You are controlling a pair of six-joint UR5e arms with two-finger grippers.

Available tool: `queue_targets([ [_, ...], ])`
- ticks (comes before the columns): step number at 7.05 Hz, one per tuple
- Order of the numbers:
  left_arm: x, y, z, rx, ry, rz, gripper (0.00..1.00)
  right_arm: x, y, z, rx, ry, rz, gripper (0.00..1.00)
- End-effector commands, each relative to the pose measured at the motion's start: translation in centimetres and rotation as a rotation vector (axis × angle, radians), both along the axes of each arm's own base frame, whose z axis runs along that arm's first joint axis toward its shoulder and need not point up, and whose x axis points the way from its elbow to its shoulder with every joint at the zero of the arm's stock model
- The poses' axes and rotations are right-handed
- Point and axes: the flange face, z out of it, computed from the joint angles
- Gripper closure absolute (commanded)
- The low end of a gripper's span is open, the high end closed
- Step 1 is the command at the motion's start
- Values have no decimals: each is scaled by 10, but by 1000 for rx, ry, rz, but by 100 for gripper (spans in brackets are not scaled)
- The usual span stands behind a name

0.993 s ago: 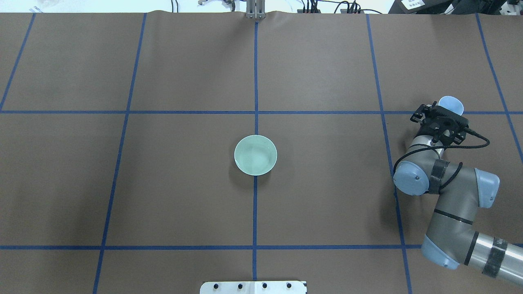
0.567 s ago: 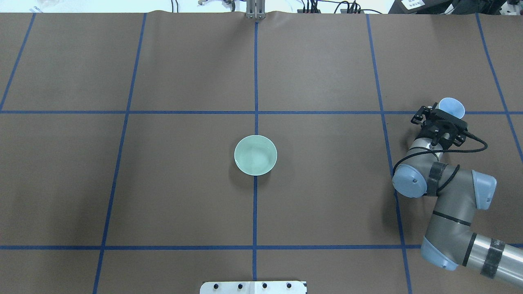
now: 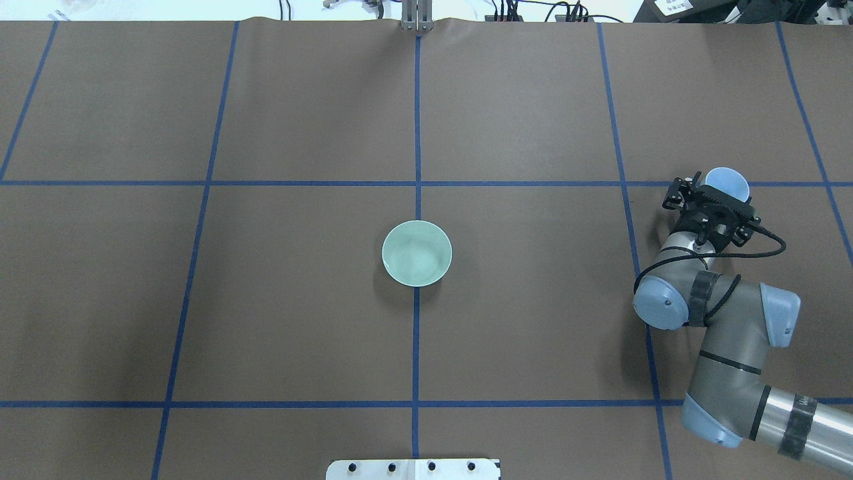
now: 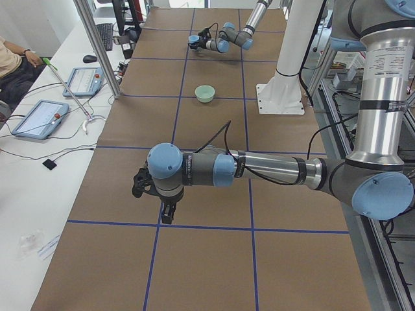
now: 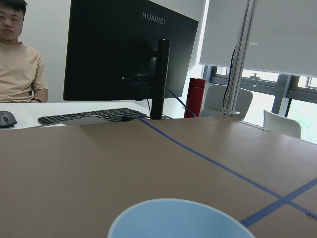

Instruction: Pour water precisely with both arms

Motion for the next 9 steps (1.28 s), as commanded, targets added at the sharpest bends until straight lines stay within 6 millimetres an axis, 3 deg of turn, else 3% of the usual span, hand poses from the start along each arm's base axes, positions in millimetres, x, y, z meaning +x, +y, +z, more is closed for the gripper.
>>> queue_targets([
  [1,0,0,0,0,0,0,0,-13,12,-5,8,-21,-20,0],
  [3,0,0,0,0,0,0,0,-28,29,-22,18,-44,-59,0],
  [4,0,0,0,0,0,0,0,-35,44,-42,8,-39,-86,0],
  [7,1,0,0,-1,-1,1,0,-41,91,-111,-15,-83,-115,0],
  [9,0,-1,-1,2,-2,0,0,-59,91,-166,0,-142,-142,0],
])
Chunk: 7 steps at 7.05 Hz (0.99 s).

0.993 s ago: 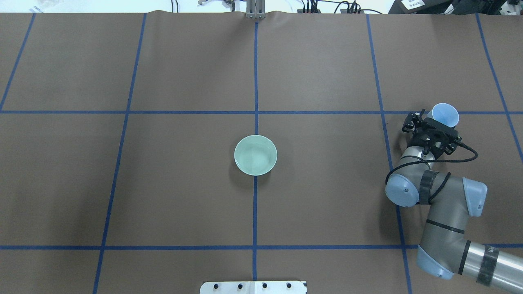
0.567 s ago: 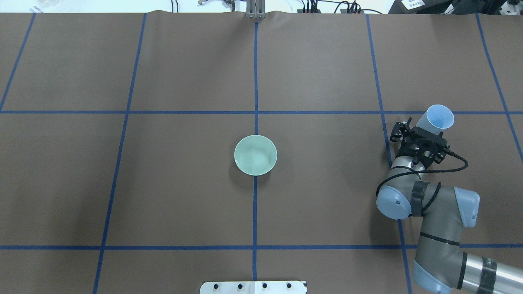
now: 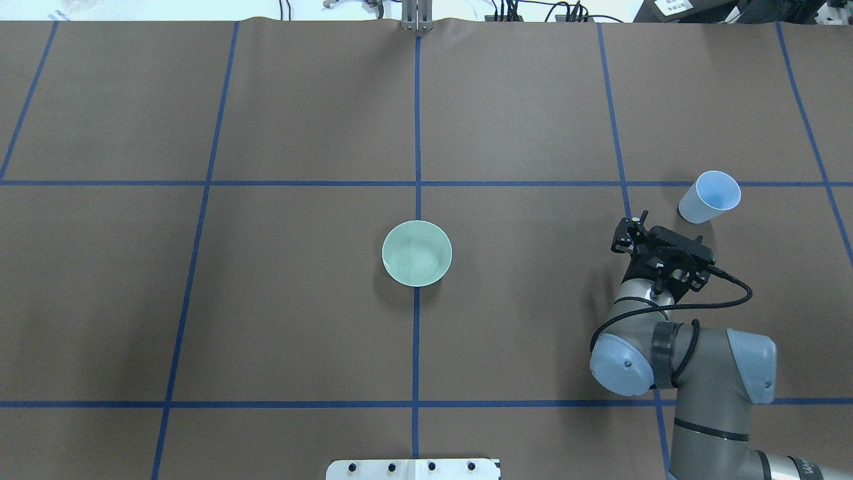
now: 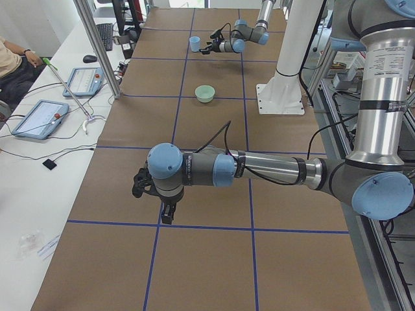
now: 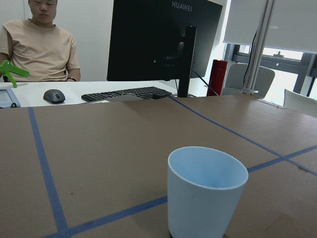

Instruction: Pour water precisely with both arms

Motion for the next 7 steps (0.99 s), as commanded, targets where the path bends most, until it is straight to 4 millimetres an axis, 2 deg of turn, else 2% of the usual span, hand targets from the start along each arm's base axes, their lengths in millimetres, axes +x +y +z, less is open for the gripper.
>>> queue_targets([
  [1,0,-1,-1,2,0,0,0,-25,-3,-70,-15,-51,-49,0],
  [2,-1,-1,-1,3,0,-1,0,-30,-11,-94,-34,-44,-91,0],
  [3,-1,-1,-1,3,0,-1,0,-17,-19,-108,-66,-31,-136,0],
  [5,-1,-1,-4,9,-1,-1,0,24,-51,-142,-122,-19,-215,0],
  [7,-1,-1,-5,11,-1,-1,0,75,-102,-160,-162,-31,-288,0],
])
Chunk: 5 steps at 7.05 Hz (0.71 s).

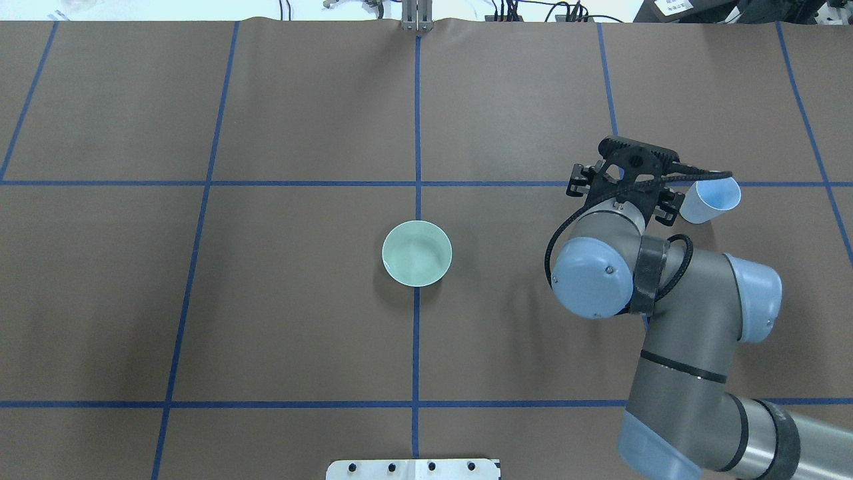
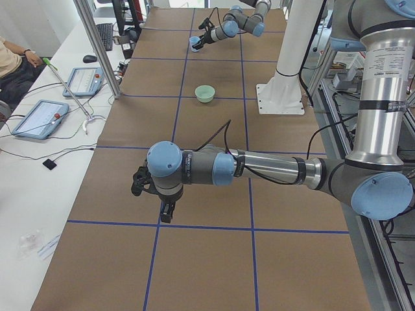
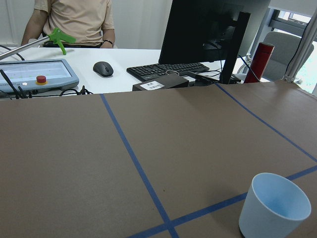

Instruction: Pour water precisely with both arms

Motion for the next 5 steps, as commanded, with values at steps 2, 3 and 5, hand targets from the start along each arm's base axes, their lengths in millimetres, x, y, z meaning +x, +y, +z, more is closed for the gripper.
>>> queue_targets([
  [2,0,2,1,0,3,0,0,94,-74,-10,-75,-70,-168,0],
  [3,0,1,1,2,3,1,0,129,-93,-8,-118,-80,-220,0],
  [5,0,2,1,3,3,1,0,229,-135,6,-187,-86,-403,0],
])
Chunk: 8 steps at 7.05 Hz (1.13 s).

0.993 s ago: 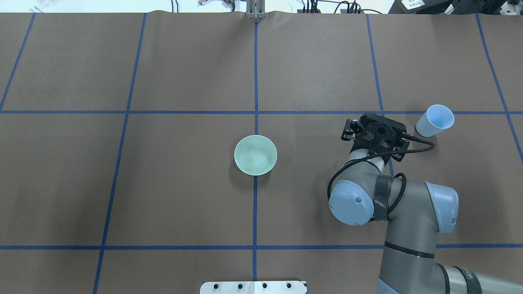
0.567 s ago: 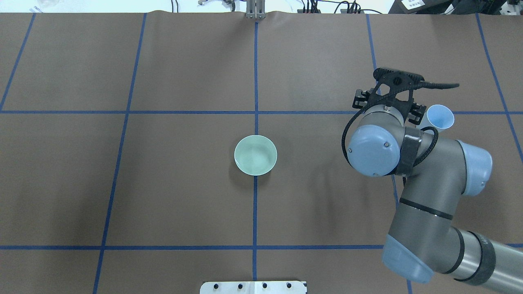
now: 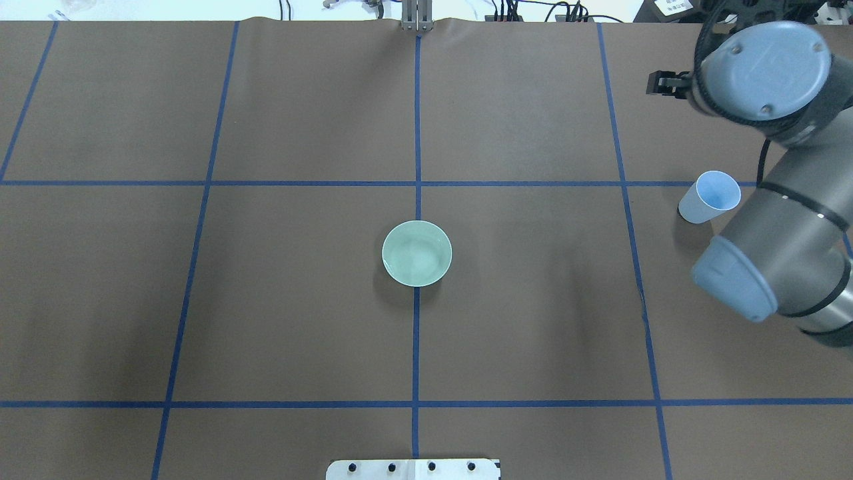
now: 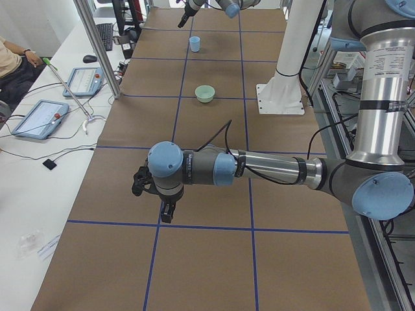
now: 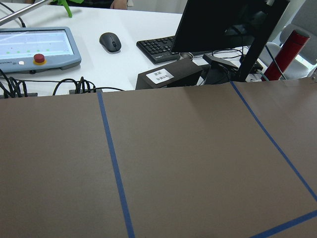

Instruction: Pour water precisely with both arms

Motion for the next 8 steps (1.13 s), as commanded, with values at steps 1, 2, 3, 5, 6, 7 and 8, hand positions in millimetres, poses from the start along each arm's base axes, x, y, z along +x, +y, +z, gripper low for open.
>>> queue_targets([
  [1,0,0,-1,6,0,1,0,109,-43,26,-66,-33,-197,0],
  [2,-1,1,0,7,-1,1,0,162,-62,48,-86,-49,-278,0],
  [3,-1,1,1,8,-1,3,0,210,-74,73,-89,-78,-377,0],
  [5,-1,1,1,7,-1,2,0,275,-78,133,-98,-108,-504,0],
  [6,0,-1,-1,4,0,-1,0,299,-76,170,-99,-134,-577,0],
  [7,1,-6,-13,1,-2,-17,0,320,-66,214,-84,-138,-624,0],
  [8,2,-9,-34,-18,0,-67,0,323,-44,264,-83,-128,-654,0],
])
